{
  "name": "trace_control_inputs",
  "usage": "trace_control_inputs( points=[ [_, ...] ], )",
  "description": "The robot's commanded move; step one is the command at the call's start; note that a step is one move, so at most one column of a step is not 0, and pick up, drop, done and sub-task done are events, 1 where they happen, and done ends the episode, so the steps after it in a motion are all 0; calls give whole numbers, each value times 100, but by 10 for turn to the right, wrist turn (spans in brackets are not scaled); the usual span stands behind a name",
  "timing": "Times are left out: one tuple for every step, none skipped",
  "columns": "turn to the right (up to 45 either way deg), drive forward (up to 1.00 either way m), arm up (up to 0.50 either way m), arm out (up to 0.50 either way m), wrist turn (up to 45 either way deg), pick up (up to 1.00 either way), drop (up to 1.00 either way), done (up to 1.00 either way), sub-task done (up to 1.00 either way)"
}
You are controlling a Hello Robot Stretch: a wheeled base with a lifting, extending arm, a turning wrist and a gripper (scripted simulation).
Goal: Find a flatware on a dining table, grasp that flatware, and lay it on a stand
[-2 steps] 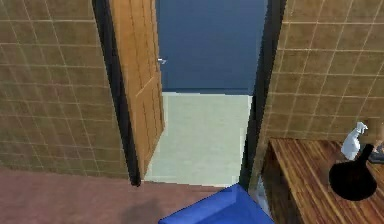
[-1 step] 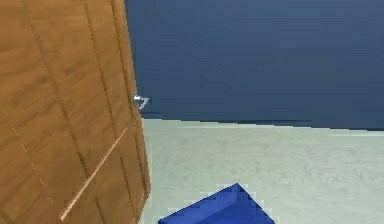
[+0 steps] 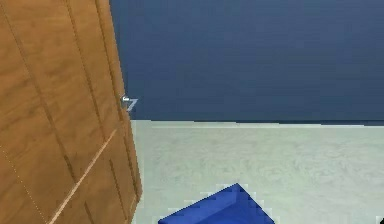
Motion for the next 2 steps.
trace_control_inputs(
  points=[
    [0,100,0,0,0,0,0,0,0],
    [30,0,0,0,0,0,0,0,0]
  ],
)
